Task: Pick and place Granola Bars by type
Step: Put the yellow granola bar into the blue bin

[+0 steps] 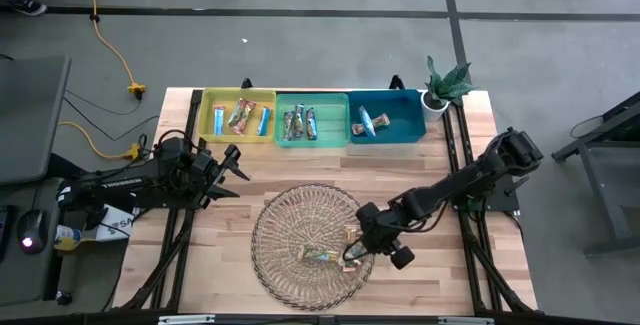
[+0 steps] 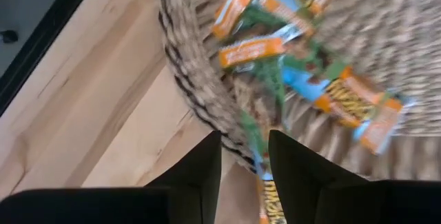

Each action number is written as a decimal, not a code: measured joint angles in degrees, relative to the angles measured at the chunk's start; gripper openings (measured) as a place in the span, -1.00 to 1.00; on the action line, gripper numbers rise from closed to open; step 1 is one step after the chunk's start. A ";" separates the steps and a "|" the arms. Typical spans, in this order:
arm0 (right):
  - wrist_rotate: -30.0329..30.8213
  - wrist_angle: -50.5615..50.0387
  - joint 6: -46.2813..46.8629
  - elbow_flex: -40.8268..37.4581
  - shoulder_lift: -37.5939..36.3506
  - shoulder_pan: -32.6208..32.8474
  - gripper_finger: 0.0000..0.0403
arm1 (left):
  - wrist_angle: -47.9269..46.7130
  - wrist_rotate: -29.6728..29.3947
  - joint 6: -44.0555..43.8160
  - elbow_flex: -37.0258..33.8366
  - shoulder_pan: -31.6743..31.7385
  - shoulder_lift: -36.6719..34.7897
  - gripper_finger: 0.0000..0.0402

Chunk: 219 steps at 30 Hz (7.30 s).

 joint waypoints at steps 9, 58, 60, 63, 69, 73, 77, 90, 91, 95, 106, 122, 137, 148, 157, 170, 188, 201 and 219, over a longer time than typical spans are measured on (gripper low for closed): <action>-1.55 2.01 0.27 0.00 3.72 -0.80 -0.20 | 0.00 0.00 -0.01 0.00 -0.01 0.01 0.14; 8.87 2.94 -1.10 0.00 8.64 2.19 -0.37 | -5.84 0.00 -0.01 0.00 -0.01 0.02 0.14; 8.85 2.94 -1.01 0.00 8.64 2.14 -0.38 | -5.83 0.00 -0.02 0.00 0.00 0.02 0.14; 8.85 2.94 -0.96 0.00 8.64 2.14 -0.43 | -5.82 0.00 0.00 0.00 0.00 0.02 0.14; 8.67 2.94 -0.98 0.00 8.64 2.14 -0.58 | -5.81 0.02 -0.02 0.00 -0.01 0.02 0.14; 8.71 2.86 -0.97 0.35 8.64 2.14 -0.63 | -5.81 0.02 0.00 0.00 0.00 0.02 0.14; 8.85 2.95 -0.98 2.08 8.64 2.14 -0.63 | -5.80 0.00 -0.02 0.00 0.00 0.01 0.14; 10.61 2.24 -1.47 11.19 8.64 2.14 -0.63 | -5.81 0.02 -0.01 0.00 -0.01 0.00 0.14; 11.12 2.24 -1.65 12.20 8.64 2.14 -0.63 | -5.81 0.02 -0.01 0.00 -0.01 0.01 0.14; 13.67 2.30 -4.00 17.38 8.64 2.10 -0.63 | -5.81 0.00 -0.02 0.00 0.00 0.02 0.14; 25.97 2.39 -9.24 33.29 8.64 2.14 -0.63 | -5.81 0.00 0.00 0.00 -0.02 0.01 0.14; 65.63 2.49 -9.00 46.12 8.62 -3.76 -0.63 | -5.79 0.02 -0.02 0.00 -0.01 0.01 0.14; 60.35 2.91 -2.80 47.45 8.60 -12.36 -0.63 | -5.80 0.01 0.00 0.00 -0.01 0.01 0.14; 70.06 1.75 -2.32 47.45 6.96 -19.93 -0.63 | -5.80 0.01 -0.01 0.00 0.00 0.00 0.14; 62.28 -17.38 17.60 46.88 1.47 -35.48 -0.63 | -5.81 0.02 0.00 0.00 0.00 0.02 0.14; 41.38 -20.37 19.01 32.21 -4.93 -54.21 -0.63 | -5.83 0.01 -0.01 0.00 -0.02 0.02 0.14; 18.80 13.02 35.86 -6.04 -13.70 -63.51 -0.63 | -5.86 0.00 0.00 0.00 0.00 0.00 0.14; 19.95 15.63 45.03 -10.87 -13.59 -66.80 -0.63 | -5.86 0.00 -0.02 0.00 0.00 0.00 0.14; 17.86 13.78 43.25 -10.93 -13.54 -66.88 -0.63 | -5.86 0.01 -0.01 0.00 0.00 0.01 0.14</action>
